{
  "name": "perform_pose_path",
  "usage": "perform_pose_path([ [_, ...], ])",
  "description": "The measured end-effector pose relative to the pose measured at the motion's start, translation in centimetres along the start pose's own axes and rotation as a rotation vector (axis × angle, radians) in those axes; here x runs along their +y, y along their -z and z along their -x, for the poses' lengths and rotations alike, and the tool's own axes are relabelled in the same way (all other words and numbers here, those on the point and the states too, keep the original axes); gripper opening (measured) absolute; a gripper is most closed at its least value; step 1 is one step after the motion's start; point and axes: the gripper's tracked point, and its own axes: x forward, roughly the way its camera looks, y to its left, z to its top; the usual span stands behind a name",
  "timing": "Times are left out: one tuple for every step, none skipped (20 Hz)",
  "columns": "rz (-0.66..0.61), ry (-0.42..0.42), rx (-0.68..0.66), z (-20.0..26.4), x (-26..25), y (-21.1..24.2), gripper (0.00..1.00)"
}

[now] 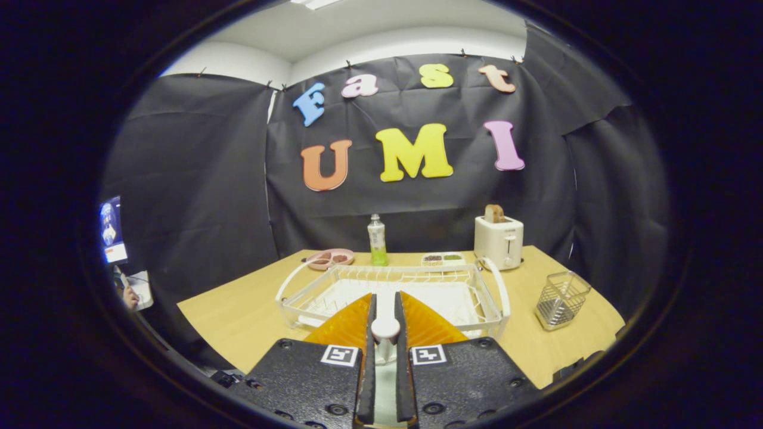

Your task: Take the plate from the dish rack, then take the spoon from the basket and place it into the plate.

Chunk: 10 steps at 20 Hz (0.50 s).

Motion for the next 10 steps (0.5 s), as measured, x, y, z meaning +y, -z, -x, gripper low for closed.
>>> perform_pose_path([
  [-0.003,-0.003,0.021,-0.5,0.1,0.7,0.19],
  [-0.004,-0.006,0.040,-1.0,0.1,1.3,0.19],
  [-0.007,-0.003,0.056,-1.3,-0.1,1.7,0.19],
  [-0.010,0.000,0.068,-1.6,-0.4,2.0,0.19],
  [-0.017,-0.001,0.075,-1.7,-0.6,2.2,0.19],
  [-0.025,-0.004,0.072,-1.9,-0.6,2.3,0.19],
  [-0.033,-0.003,0.077,-1.8,-0.9,2.2,0.19],
  [-0.045,0.004,0.080,-1.9,-1.2,2.2,0.19],
  [-0.055,0.008,0.086,-1.9,-1.4,2.2,0.19],
  [-0.065,0.016,0.092,-2.0,-1.8,2.2,0.20],
])
